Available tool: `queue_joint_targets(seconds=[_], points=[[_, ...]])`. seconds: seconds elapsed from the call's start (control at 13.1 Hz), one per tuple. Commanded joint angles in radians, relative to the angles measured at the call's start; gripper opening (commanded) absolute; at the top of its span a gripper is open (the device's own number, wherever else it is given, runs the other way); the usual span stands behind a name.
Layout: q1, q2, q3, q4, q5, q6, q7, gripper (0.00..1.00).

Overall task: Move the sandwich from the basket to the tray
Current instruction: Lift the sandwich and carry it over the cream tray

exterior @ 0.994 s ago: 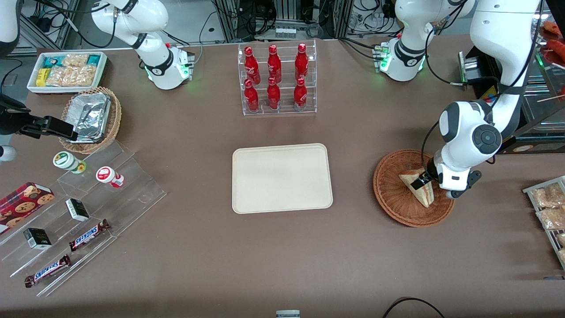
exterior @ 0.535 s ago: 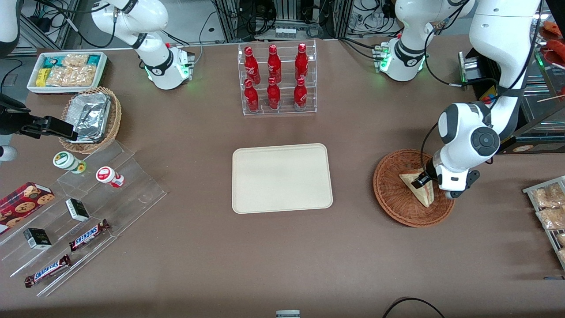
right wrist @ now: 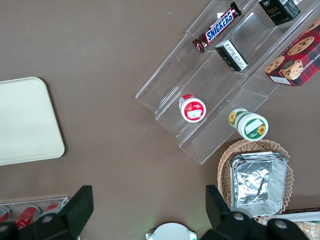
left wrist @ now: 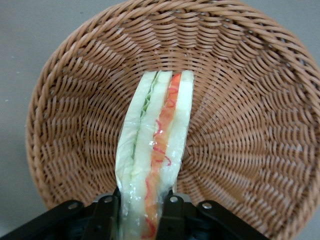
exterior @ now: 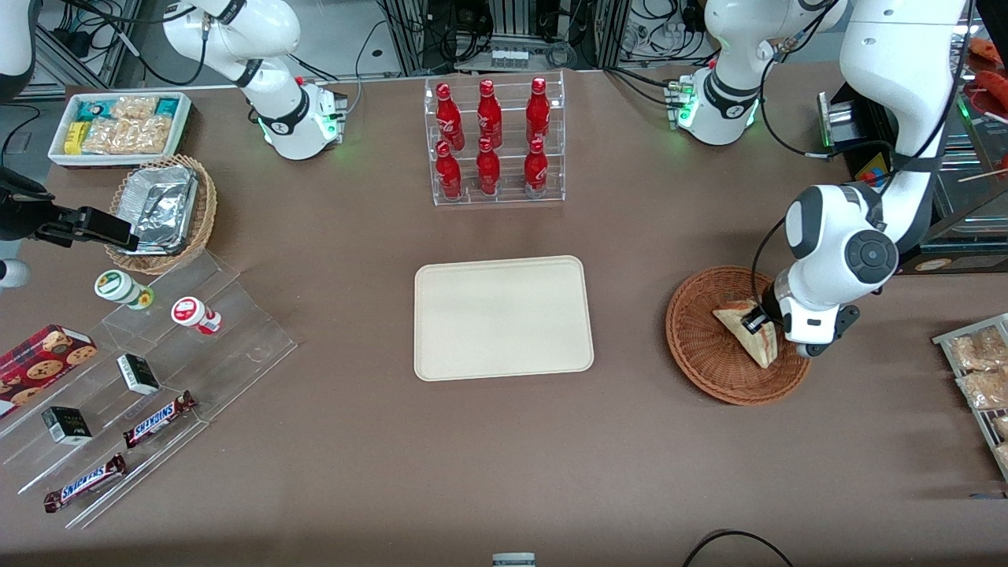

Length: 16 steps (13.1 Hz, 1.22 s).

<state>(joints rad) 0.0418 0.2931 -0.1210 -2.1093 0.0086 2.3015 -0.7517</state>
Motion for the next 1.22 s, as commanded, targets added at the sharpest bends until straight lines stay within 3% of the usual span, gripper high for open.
queue_joint_targets(seconds=[0.0, 0.46, 0.69, 0.92, 1.15], points=[[-0.011, -0.008, -0.028, 0.119, 0.004, -0.170, 0.012, 0.00], [-0.146, -0.006, -0.031, 0.204, -0.001, -0.264, 0.052, 0.00], [-0.271, 0.020, -0.035, 0.224, -0.007, -0.252, 0.043, 0.00], [-0.393, 0.127, -0.035, 0.359, -0.010, -0.261, 0.014, 0.00], [-0.514, 0.254, -0.035, 0.517, -0.007, -0.261, -0.141, 0.00]])
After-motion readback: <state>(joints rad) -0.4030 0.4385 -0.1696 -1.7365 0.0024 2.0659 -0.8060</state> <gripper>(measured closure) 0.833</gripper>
